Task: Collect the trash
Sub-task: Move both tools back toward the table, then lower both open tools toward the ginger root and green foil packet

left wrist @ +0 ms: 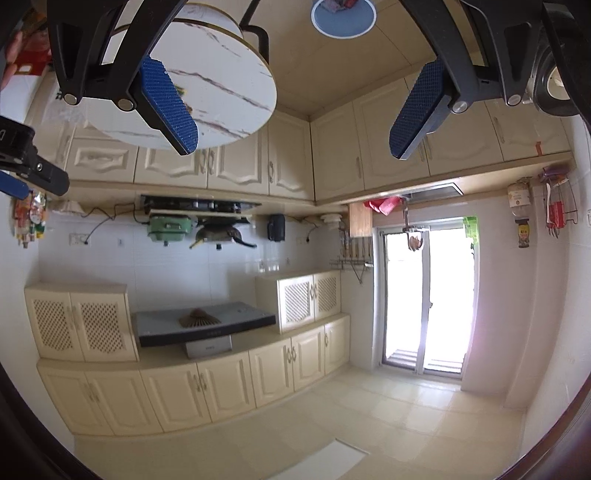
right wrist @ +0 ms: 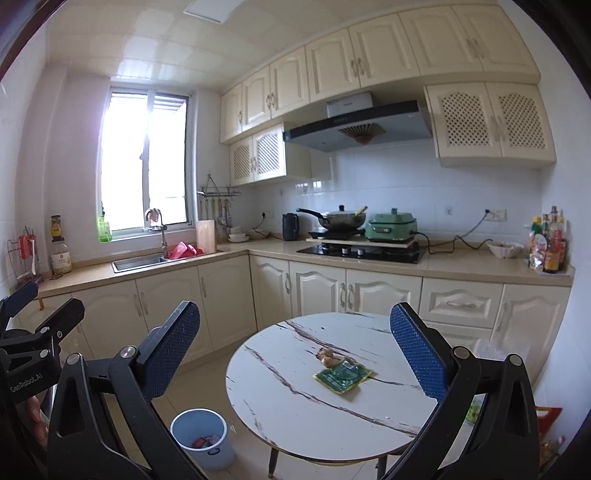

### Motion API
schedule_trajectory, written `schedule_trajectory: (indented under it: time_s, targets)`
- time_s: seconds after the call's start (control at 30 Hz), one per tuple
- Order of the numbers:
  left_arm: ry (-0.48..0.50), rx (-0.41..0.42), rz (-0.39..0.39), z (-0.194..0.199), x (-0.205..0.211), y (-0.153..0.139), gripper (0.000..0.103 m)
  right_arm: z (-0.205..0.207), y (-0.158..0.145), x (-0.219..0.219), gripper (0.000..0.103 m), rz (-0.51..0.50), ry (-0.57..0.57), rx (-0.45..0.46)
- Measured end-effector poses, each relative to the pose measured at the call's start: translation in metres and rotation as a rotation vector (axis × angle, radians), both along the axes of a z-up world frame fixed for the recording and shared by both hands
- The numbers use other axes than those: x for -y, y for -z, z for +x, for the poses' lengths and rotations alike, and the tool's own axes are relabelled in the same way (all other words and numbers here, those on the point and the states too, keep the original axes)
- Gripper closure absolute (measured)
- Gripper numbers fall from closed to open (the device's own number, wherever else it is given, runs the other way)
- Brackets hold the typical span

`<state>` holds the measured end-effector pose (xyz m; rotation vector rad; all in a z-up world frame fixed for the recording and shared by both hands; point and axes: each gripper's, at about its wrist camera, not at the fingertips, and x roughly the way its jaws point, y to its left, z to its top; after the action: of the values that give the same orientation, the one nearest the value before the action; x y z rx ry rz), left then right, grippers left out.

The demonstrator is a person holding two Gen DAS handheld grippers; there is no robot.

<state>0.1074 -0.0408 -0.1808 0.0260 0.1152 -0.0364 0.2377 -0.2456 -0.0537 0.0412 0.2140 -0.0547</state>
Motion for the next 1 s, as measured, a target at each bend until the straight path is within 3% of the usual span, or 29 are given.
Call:
schedule_trajectory:
  time_s: [0.23,0.6,0.8,1.0]
  targets:
    - [0.034,-0.154,0.011,0.07,0.032,0.005,0.001,0.049,0.045,0.048,0.0,0.037,0.081,-0.135]
    - [0.107,-0.434,0.016,0.213,0.085,0.012,0.001,0.159,0.15,0.109,0.0,0.053,0.096,-0.462]
    - [0.173,-0.533,0.027,0.308,0.117,0.007,0.001,0.218,0.189,0.132,0.0,0.036,0.089,-0.576]
    - [0.274,-0.646,0.043,0.413,0.162,0.009,0.001,0.248,0.216,0.152,0.0,0.079,0.077,-0.63]
